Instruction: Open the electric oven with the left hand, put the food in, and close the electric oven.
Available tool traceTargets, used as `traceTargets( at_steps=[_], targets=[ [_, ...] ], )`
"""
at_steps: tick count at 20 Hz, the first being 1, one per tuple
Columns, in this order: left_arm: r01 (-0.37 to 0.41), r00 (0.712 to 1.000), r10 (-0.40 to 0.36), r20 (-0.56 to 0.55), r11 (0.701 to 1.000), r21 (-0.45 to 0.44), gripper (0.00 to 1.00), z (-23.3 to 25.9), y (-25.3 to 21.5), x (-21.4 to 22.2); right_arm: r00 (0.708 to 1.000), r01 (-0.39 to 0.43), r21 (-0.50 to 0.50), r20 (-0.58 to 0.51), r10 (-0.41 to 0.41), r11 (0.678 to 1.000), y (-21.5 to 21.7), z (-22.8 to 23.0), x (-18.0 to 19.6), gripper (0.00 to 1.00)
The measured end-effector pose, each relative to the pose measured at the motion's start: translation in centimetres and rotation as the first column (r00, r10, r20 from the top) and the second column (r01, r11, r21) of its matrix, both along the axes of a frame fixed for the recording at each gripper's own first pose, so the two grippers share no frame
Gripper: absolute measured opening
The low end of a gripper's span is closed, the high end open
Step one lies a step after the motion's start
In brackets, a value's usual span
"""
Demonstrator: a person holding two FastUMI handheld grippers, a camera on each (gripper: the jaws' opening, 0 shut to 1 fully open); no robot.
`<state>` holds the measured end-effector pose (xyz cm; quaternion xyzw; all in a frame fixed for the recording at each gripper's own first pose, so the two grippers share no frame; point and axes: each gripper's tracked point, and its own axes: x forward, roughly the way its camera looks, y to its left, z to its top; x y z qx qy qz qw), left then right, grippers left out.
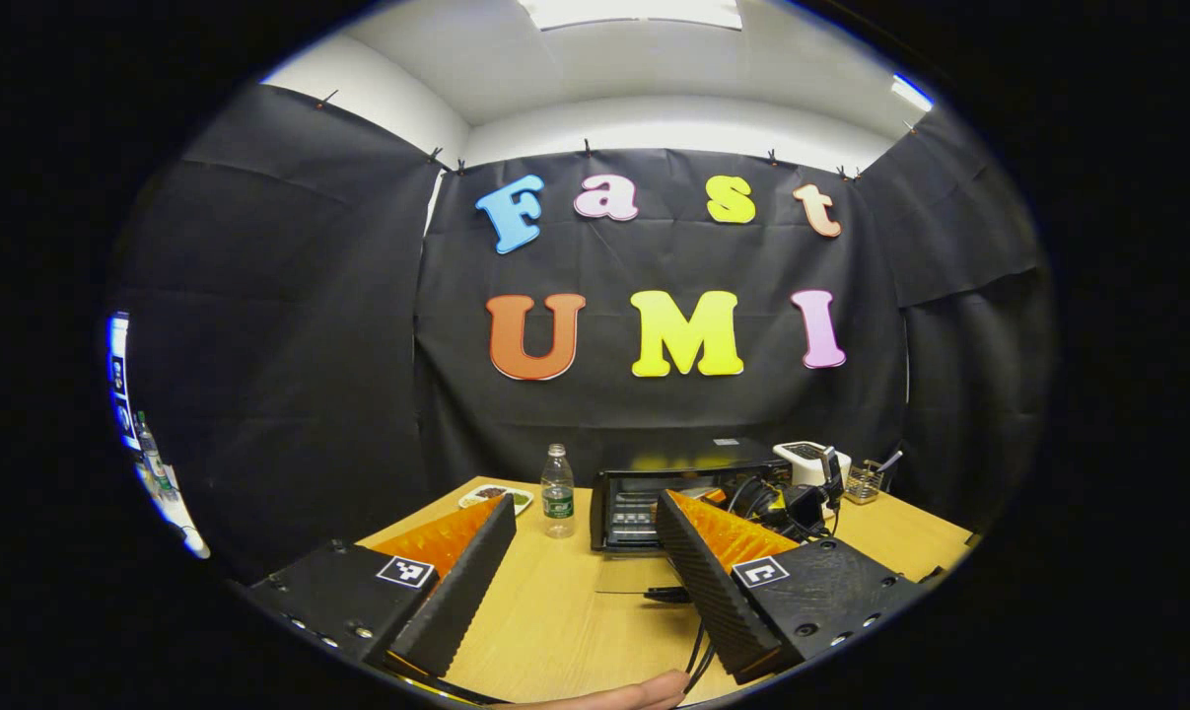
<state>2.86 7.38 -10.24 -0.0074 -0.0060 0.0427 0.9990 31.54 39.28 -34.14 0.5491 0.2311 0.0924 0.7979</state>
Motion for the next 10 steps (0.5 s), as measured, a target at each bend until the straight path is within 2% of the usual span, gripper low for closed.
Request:
traceTargets(
  at_steps=[3, 5, 8, 9, 10],
  targets=[
    [-0.059, 0.997, 0.058, 0.042, 0.998, 0.012, 0.94, 0.7, 2.1, -0.4, 0.991, 0.132, -0.047, 0.028, -0.13, 0.99, 0.1, -1.7, 3.5, 0.39],
    [-0.038, 0.999, 0.038, 0.016, 0.999, -0.017, 0.94, -0.1, 1.9, -0.5, 0.987, 0.155, -0.07, 0.047, -0.152, 0.985, 0.7, -2.1, 5.2, 0.39],
    [-0.067, 0.998, 0.067, -0.003, 0.998, -0.012, 0.94, -0.7, 3.5, -0.2, 0.986, 0.16, -0.102, 0.06, -0.154, 0.982, 1.4, -2.6, 6.4, 0.39],
    [-0.071, 0.997, 0.071, -0.011, 0.997, -0.012, 0.94, -1.0, 3.6, -0.1, 0.987, 0.159, -0.107, 0.058, -0.153, 0.981, 1.6, -2.8, 6.5, 0.3],
    [-0.071, 0.997, 0.07, -0.019, 0.997, -0.016, 0.94, -1.3, 3.6, 0.1, 0.986, 0.161, -0.11, 0.057, -0.156, 0.981, 1.6, -3.0, 6.4, 0.39]
  ],
)
